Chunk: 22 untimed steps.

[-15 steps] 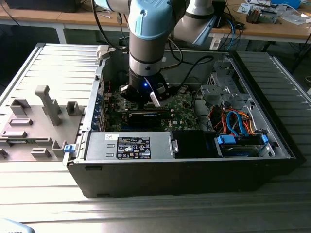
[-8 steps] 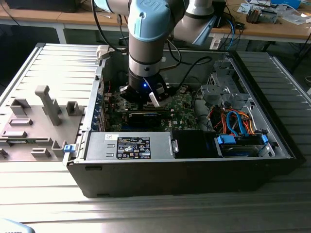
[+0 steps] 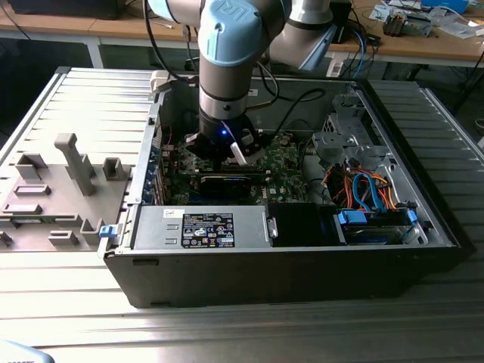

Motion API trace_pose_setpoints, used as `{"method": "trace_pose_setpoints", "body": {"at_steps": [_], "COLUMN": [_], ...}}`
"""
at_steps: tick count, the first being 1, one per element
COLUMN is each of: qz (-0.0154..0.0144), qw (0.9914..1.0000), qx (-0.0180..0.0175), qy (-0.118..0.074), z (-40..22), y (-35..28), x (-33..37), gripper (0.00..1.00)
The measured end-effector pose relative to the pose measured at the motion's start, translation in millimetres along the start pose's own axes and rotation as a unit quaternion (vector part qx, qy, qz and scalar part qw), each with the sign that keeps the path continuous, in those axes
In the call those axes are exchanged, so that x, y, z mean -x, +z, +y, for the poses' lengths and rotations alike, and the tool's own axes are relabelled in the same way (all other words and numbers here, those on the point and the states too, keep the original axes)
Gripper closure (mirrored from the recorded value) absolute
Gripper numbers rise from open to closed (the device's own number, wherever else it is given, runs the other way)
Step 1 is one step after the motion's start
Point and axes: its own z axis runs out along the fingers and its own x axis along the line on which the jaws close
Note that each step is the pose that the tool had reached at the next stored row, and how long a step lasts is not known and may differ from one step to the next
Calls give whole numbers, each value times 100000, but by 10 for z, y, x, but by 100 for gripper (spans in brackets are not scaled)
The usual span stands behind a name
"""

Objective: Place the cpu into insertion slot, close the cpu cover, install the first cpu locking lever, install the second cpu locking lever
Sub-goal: 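Install the second cpu locking lever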

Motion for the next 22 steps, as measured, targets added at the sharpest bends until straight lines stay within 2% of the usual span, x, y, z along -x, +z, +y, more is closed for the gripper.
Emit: {"method": "trace_pose_setpoints", "body": {"at_steps": [7, 9, 11, 15, 18, 19, 22], "qz": [288, 490, 515, 519, 715, 864, 1574], "qw": [99990, 99967, 99964, 99964, 99964, 99964, 99958], "qx": [-55, -72, -73, -85, -75, -53, 54], "qy": [-1413, -2516, -2615, -2634, -2589, -2555, -2425], "z": [5, 10, 10, 27, 37, 44, 89], "y": [22, 26, 26, -36, -40, -40, -37], "x": [-4, -3, -3, 16, 101, 159, 400], "gripper": [89, 89, 89, 89, 89, 89, 89]}}
